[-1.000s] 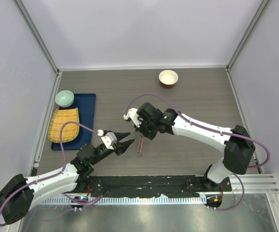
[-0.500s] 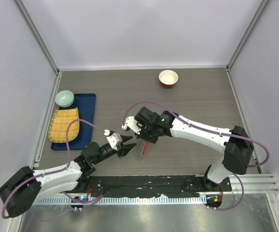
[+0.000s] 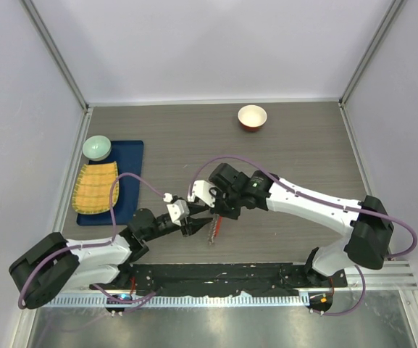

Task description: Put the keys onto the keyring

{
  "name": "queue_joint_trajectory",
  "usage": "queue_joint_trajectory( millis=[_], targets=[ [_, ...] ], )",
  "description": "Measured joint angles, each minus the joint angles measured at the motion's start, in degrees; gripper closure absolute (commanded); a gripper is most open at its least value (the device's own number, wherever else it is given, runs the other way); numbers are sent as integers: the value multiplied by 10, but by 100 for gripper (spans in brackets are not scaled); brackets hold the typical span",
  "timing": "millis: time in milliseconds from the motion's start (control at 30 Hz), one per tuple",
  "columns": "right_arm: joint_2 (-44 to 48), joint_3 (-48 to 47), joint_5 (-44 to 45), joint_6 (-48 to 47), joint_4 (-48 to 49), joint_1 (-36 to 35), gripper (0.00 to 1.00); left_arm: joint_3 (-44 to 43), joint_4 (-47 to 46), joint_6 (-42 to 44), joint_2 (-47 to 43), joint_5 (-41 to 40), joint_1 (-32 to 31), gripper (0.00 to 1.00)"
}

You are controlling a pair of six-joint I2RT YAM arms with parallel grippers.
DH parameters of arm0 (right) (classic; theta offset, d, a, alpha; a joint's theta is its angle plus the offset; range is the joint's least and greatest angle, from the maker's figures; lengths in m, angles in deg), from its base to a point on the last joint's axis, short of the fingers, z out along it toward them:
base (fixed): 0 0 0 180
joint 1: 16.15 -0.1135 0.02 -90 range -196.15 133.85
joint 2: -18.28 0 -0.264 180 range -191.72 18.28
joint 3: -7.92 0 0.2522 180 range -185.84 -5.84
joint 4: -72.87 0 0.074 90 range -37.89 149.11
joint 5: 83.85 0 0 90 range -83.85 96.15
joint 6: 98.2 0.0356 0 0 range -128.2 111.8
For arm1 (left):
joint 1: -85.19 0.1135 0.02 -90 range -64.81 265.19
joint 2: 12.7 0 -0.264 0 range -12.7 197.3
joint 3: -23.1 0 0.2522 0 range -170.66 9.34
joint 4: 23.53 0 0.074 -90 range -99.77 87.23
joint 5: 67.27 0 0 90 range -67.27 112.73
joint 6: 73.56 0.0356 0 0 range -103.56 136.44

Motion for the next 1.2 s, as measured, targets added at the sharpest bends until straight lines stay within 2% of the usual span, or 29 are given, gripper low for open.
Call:
queue_joint_trajectory(
  millis=[333, 767, 1067, 1200],
  targets=[
    [22, 11, -23, -10, 14, 0, 99, -24, -45, 9, 56, 40, 0, 68],
    [29, 18, -35, -12, 21, 0, 99, -32, -48, 12, 69, 53, 0, 82],
    [31, 20, -38, -13, 23, 0, 99, -32, -48, 12, 72, 55, 0, 80],
    [33, 21, -38, -13, 22, 0, 99, -34, -49, 12, 75, 56, 0, 75]
  ],
)
